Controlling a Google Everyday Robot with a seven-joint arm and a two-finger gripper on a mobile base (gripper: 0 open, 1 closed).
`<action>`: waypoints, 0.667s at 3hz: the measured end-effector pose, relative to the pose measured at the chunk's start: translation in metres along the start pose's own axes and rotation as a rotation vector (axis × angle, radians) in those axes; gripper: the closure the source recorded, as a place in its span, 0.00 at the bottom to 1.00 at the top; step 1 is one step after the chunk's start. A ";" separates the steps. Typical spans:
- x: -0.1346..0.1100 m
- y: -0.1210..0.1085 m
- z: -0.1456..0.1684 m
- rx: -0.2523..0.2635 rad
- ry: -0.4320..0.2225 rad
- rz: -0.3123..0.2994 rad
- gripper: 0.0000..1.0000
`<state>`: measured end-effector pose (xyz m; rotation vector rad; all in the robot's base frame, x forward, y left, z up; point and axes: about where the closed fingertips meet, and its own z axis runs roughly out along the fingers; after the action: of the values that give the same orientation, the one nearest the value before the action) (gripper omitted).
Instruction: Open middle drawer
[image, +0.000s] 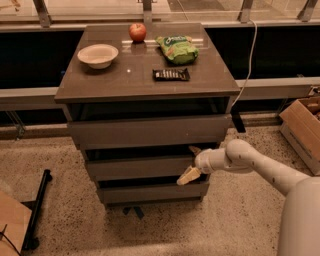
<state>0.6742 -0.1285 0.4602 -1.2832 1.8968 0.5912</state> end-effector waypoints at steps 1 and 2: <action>0.011 -0.017 0.020 -0.034 -0.003 0.006 0.00; 0.023 -0.013 0.034 -0.079 -0.006 0.041 0.16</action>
Offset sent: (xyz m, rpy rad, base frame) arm 0.0126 0.0092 -0.0627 0.0681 0.1498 0.0533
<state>0.6931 -0.1219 0.4218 -1.2932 1.9156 0.6975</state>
